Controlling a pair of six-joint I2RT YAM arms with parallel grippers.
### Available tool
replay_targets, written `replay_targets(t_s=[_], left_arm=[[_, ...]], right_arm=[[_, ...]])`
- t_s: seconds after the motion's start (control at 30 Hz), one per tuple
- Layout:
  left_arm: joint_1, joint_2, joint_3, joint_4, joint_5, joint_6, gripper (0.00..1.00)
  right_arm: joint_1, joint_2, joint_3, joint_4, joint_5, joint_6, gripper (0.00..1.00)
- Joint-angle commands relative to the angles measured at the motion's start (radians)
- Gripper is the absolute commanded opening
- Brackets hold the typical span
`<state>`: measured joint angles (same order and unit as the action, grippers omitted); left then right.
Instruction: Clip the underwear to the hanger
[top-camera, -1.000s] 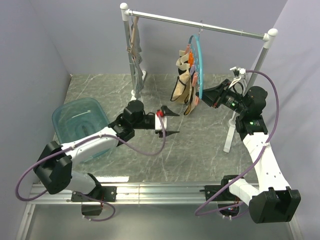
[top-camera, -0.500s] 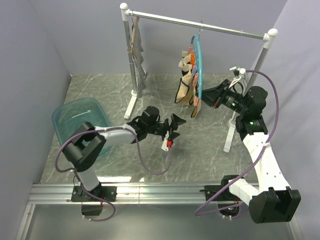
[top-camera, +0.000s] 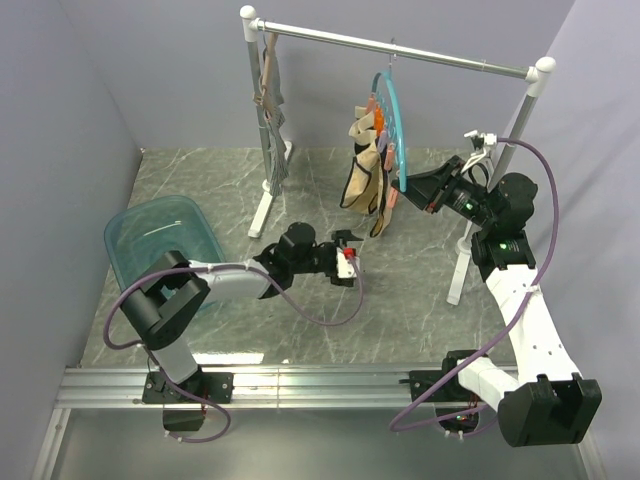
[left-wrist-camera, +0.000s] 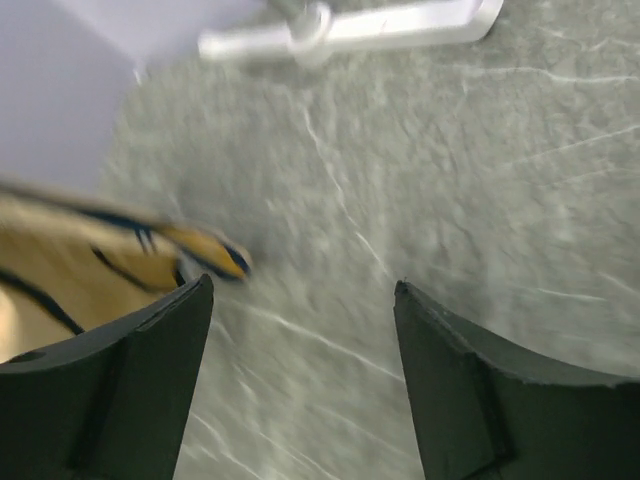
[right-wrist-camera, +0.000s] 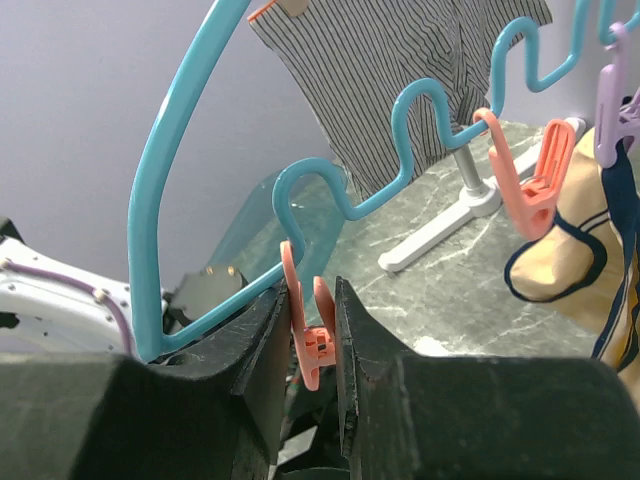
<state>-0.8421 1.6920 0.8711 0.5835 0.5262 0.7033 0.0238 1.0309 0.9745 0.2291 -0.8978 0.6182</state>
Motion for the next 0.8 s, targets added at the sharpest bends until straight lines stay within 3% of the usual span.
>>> replay_targets(t_s=[0.0,0.13,0.3,0.5,0.77], left_arm=[[-0.002,-0.012,-0.086,0.198,-0.132,-0.309,0.82],[0.0,0.053,-0.09,0.33,-0.244,-0.447,0.83],[0.0,0.144,-0.029,0.406,-0.327,-0.507,0.82],[-0.011,0.213,0.026,0.386,-0.333,-0.541,0.76],[-0.066,0.284,0.121,0.303,-0.452,-0.547,0.72]], right_arm=[[-0.002,-0.011,0.015,0.085,0.051,0.06,0.0],[-0.001,-0.019,0.018,0.115,0.056,0.11,0.0],[0.001,-0.018,0.043,0.108,0.06,0.141,0.0],[0.002,-0.037,0.026,0.096,0.076,0.132,0.0],[0.004,-0.034,0.021,0.11,0.079,0.135,0.0]])
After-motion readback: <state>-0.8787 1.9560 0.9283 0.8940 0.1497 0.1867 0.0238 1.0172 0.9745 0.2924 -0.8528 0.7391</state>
